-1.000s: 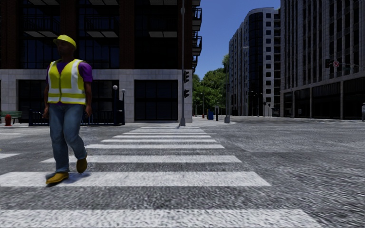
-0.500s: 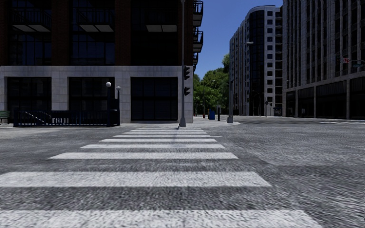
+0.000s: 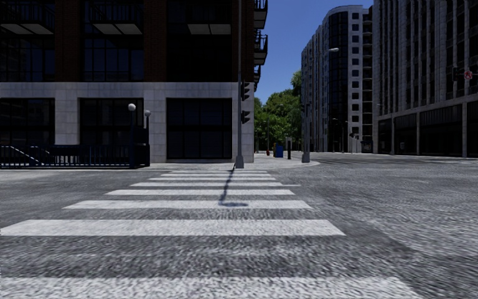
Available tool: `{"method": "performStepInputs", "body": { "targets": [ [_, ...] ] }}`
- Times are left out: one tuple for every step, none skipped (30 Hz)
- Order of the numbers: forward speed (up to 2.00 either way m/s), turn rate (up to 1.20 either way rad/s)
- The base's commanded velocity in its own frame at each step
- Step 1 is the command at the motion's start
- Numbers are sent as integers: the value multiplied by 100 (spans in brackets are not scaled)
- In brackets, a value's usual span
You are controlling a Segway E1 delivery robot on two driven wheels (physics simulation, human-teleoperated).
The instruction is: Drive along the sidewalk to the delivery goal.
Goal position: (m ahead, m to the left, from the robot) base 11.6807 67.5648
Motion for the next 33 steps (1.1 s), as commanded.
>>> {"method": "performStepInputs", "body": {
  "targets": [
    [200,0],
    [200,0],
    [200,0],
    [200,0],
    [200,0],
    [200,0],
    [200,0],
    [200,0],
    [200,0],
    [200,0],
    [200,0],
    [200,0],
    [200,0],
    [200,0],
    [200,0],
    [200,0],
    [200,0],
    [200,0],
    [200,0],
    [200,0],
    [200,0],
    [200,0],
    [200,0],
    [200,0],
    [200,0],
    [200,0],
    [200,0],
    [200,0],
    [200,0],
    [200,0],
    [200,0],
    [200,0],
    [200,0]
  ]
}}
